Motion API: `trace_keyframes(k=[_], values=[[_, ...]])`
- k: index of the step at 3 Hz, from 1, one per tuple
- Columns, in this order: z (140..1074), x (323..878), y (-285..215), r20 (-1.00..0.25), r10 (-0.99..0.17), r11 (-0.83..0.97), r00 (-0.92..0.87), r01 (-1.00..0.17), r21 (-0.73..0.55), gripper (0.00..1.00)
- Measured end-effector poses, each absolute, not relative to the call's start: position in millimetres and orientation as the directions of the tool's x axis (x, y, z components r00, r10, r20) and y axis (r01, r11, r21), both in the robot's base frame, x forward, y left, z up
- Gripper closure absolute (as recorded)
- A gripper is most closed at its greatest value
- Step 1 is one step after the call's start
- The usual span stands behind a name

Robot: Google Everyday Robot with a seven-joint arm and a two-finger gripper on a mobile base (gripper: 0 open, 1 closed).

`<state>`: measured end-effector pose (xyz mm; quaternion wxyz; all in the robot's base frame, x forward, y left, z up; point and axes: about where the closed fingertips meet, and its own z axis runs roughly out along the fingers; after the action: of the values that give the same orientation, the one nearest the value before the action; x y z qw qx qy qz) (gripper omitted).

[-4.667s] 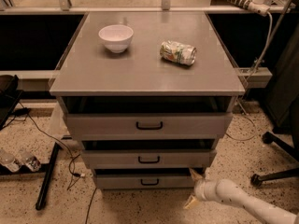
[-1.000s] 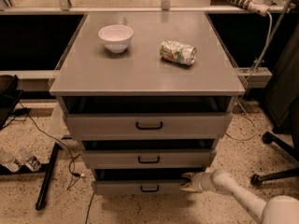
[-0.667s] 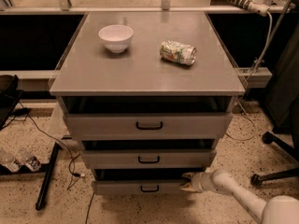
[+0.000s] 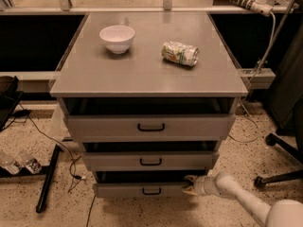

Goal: Open bottom drawer

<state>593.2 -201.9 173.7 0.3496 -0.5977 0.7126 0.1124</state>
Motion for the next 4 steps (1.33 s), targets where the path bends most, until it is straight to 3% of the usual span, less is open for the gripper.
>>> trace_keyframes(k=[1,2,4], values=[[175,593,-202,-0.633,-0.773,0.26,-0.041,-0.931,-0.257,0.11],[163,538,-222,-0.67,-0.739,0.276,-0.067,-0.938,-0.209,0.15],[175,528,-224,-0.678,-0.732,0.278,-0.073,-0.94,-0.2,0.6]])
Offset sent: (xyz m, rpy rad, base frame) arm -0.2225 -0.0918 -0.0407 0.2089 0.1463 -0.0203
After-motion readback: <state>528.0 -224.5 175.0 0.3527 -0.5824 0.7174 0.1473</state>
